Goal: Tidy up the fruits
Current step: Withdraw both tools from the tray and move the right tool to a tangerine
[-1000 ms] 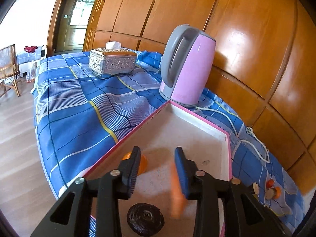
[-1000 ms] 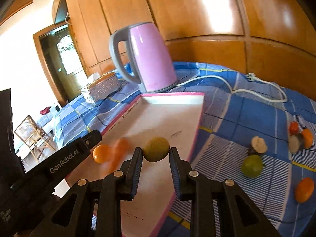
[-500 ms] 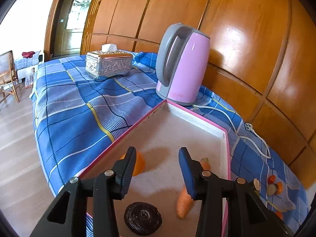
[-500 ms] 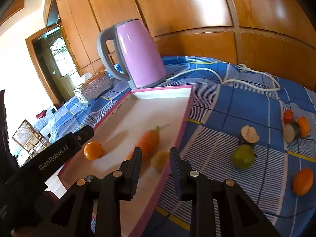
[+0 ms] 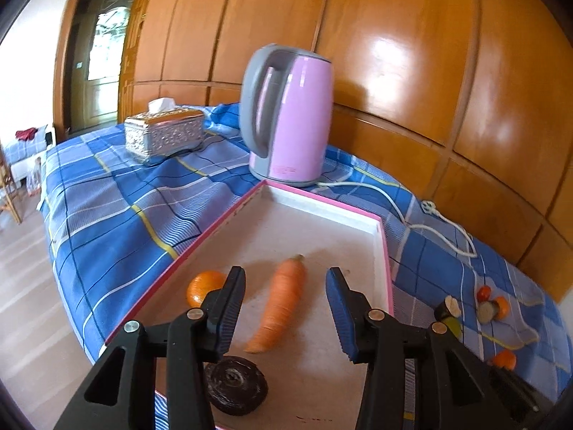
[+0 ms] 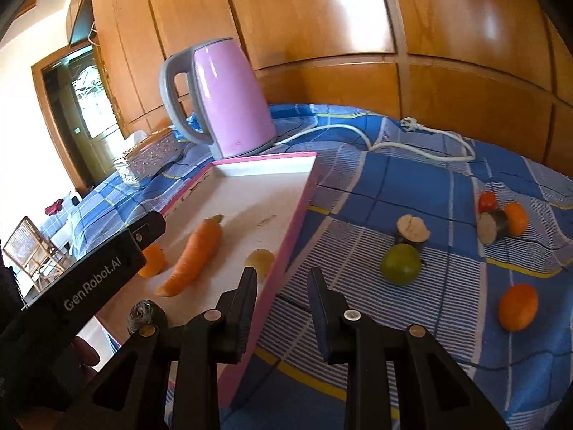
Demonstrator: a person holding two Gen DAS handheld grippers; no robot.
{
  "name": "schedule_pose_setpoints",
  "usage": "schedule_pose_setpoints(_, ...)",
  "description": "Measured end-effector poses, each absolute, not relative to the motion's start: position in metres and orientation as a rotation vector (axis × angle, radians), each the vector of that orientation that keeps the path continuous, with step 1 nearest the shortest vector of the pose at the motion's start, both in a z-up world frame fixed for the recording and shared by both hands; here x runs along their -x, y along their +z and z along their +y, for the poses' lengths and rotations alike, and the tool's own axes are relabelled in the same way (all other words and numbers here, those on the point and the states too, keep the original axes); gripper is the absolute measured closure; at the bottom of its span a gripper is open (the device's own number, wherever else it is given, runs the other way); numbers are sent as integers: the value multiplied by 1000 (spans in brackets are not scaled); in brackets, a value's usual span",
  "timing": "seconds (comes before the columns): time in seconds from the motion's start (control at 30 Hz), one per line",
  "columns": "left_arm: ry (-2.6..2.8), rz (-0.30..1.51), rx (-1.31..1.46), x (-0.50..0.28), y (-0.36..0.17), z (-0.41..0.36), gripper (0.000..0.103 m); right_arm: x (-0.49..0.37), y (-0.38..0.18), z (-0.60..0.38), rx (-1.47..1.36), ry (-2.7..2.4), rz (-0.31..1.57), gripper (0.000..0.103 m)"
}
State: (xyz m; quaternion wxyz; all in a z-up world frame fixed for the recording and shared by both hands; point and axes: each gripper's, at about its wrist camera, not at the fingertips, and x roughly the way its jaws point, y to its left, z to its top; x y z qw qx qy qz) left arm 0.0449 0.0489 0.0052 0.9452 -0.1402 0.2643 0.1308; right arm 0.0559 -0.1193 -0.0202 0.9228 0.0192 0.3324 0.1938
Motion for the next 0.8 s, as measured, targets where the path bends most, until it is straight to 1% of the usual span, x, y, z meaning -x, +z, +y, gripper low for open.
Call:
schedule_pose_setpoints(0.6, 107, 554, 119, -45, 3, 1, 56, -53, -12, -180, -174, 184, 673, 74)
schedule_pose_setpoints(0.8, 70, 572, 88, -46, 0, -11, 55, -51, -15, -188, -175, 138, 687, 74)
